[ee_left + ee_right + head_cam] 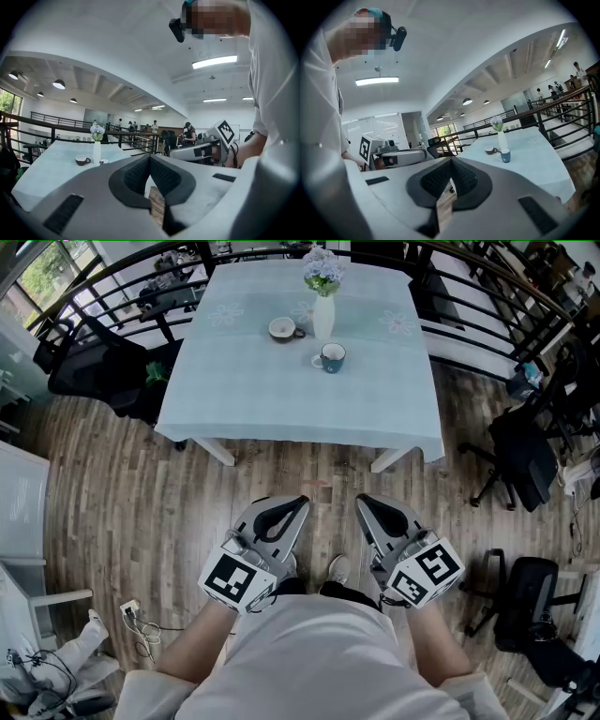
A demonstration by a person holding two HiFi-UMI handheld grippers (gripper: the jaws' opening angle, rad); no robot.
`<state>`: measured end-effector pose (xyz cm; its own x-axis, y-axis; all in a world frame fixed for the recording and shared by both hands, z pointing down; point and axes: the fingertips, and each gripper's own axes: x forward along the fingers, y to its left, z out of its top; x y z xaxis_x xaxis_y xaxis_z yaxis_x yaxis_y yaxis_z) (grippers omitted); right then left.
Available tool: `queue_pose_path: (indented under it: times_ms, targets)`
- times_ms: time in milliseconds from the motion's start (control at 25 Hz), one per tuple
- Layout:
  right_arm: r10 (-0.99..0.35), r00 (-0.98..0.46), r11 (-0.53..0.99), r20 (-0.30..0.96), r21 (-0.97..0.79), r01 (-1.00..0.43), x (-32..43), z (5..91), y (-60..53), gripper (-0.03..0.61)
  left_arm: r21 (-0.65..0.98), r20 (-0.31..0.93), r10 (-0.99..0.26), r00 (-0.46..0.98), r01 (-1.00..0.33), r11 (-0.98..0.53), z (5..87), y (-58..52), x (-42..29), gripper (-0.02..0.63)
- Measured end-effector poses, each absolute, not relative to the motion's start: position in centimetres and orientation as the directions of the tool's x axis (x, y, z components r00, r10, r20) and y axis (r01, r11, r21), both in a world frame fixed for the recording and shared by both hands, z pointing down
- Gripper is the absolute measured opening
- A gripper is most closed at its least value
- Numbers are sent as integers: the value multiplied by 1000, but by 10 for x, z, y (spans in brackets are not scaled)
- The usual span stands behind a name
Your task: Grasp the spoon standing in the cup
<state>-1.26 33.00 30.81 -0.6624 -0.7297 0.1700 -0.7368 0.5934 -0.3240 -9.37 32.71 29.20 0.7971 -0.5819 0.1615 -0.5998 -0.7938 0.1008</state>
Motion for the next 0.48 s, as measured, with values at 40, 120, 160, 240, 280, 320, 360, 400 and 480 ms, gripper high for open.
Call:
queue_pose_path:
  times_ms: [40, 120, 160, 240, 280, 320, 360, 400, 480]
  targets:
    - [-728, -666, 596, 164, -327, -733, -12, 308, 329, 21, 103, 162, -582, 796, -601, -793, 293, 327, -93, 5]
    - [-724, -672, 601, 155, -335, -725, -12, 308, 328, 21, 105, 164, -584, 795, -602, -791, 295, 326, -90, 5]
    - [-723, -674, 602, 153, -340, -723, -11, 308, 327, 21, 106, 164, -584, 795, -603, -791, 295, 326, -88, 5]
    - [-722, -675, 601, 152, -346, -720, -7, 308, 327, 23, 105, 167, -585, 794, -604, -790, 295, 327, -84, 5]
    - [-721, -676, 601, 153, -347, -720, -5, 308, 327, 23, 104, 169, -586, 792, -606, -789, 296, 328, -81, 5]
    - [-720, -677, 602, 154, -347, -719, -2, 309, 328, 23, 103, 171, -588, 790, -608, -787, 296, 330, -79, 5]
    - [-719, -678, 604, 153, -346, -718, 1, 309, 329, 23, 102, 172, -591, 788, -611, -785, 297, 332, -76, 4]
    - [-717, -680, 606, 152, -345, -717, 4, 309, 330, 23, 101, 172, -595, 785, -615, -782, 297, 333, -73, 5]
    - [-715, -683, 610, 151, -343, -714, 12, 309, 333, 23, 96, 172, -602, 780, -621, -778, 296, 336, -67, 5]
